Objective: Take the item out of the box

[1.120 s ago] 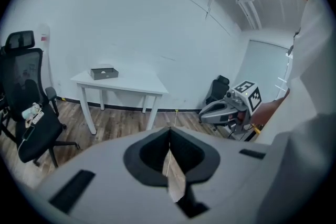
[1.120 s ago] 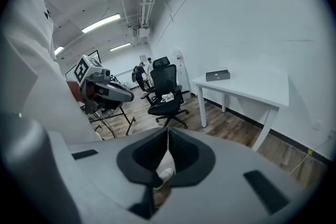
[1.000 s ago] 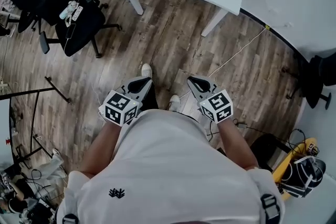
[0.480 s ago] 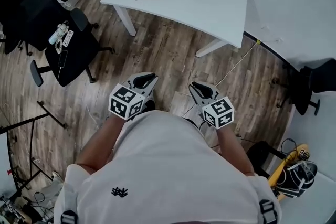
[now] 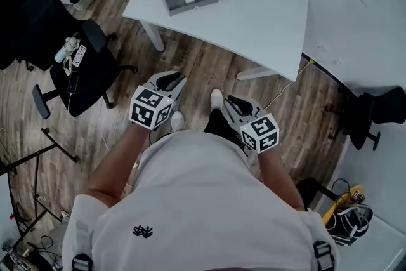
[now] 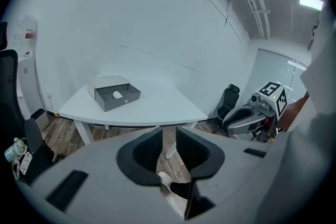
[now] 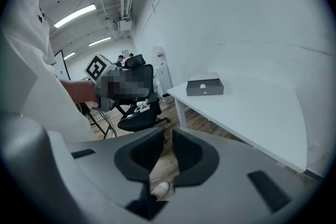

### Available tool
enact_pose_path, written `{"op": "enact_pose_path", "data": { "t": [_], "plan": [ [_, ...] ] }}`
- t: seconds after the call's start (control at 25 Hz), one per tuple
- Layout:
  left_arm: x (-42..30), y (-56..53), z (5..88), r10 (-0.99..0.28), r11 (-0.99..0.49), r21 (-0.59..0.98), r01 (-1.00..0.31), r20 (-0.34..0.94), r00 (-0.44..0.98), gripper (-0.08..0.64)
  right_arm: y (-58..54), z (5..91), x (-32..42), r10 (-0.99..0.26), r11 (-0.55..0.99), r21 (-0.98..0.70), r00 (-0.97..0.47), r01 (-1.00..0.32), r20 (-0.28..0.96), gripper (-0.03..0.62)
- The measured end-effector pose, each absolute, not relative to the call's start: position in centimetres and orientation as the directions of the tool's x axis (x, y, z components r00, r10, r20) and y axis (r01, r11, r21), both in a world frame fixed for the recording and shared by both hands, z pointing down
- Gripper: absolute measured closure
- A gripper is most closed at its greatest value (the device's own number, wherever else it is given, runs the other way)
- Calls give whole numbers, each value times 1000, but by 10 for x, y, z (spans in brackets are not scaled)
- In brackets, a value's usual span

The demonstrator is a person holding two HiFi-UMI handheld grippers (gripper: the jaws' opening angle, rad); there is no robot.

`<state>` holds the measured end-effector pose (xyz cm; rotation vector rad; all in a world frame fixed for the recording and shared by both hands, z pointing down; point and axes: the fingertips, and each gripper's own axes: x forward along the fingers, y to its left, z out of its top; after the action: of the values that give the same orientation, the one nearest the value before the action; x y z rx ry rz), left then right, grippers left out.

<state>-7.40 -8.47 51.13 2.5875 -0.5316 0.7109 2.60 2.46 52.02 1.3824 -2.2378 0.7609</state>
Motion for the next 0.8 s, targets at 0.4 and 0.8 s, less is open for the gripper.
{"op": "enact_pose_path", "data": {
  "t": [0.4,0.8],
  "plan": [
    [-29,-215,523,-412,-713,271,-647,584,699,442,-81,520,97,-629,497,-241,-538,-833,561,542],
    [11,-338,565,-446,-569,233,-789,718,534,430,-158,526,176,-596,548,-275,-599,-790,534,543]
  ]
}}
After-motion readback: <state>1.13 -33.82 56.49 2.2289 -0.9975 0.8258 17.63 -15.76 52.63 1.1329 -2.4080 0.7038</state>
